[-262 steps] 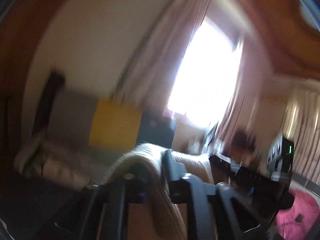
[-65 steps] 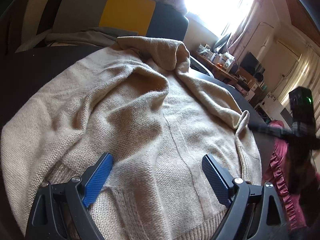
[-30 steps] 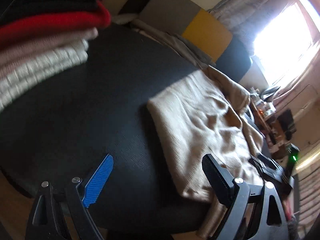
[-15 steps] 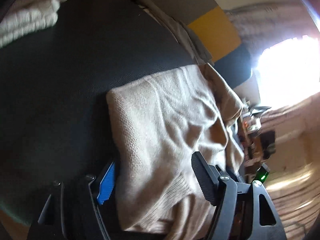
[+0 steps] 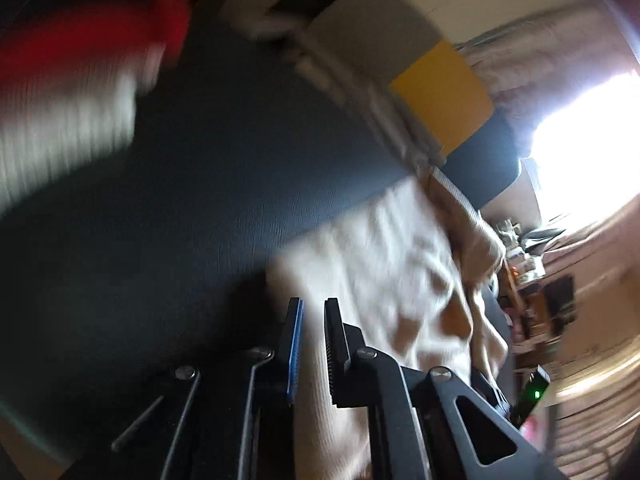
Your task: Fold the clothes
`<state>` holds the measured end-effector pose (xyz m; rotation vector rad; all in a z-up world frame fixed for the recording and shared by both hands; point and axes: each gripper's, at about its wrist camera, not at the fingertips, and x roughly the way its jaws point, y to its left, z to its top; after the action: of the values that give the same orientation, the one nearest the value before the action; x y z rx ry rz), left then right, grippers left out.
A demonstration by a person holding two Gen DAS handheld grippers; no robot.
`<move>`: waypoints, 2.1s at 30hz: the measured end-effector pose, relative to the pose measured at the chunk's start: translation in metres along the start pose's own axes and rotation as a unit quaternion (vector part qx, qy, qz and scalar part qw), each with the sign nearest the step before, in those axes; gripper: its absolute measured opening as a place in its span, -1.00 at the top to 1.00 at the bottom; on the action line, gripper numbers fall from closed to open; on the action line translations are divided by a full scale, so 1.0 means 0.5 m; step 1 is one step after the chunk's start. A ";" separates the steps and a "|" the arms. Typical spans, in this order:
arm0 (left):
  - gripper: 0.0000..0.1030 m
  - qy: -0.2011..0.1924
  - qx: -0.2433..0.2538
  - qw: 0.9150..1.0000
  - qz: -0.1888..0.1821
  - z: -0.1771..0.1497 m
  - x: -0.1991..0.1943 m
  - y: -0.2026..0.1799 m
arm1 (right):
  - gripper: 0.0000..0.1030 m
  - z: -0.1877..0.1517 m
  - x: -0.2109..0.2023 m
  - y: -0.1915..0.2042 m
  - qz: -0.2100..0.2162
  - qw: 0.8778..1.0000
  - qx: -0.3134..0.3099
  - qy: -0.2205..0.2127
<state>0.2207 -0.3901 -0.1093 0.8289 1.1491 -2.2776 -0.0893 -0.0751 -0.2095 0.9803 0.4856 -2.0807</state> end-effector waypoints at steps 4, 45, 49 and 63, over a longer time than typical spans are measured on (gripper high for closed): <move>0.57 0.004 0.038 0.999 -0.006 0.050 -0.024 -0.034 | -1.00 -0.004 -0.004 0.002 -0.001 1.000 -0.001 -0.001; 0.55 -0.006 0.089 0.994 0.063 0.108 -0.015 -0.052 | -1.00 -0.006 -0.004 -0.003 0.001 1.000 0.001 -0.004; 0.54 0.022 0.051 0.997 0.052 0.078 0.013 -0.012 | -1.00 -0.005 -0.004 -0.006 0.001 1.000 0.001 -0.003; 0.40 0.017 0.180 0.978 0.104 0.139 0.203 -0.120 | -1.00 -0.003 -0.004 -0.008 -0.003 1.000 0.001 -0.002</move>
<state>0.0889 -0.4273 -0.1131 1.0694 0.6322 -2.3304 -0.0908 -0.0708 -0.2087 0.9760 0.4854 -2.0875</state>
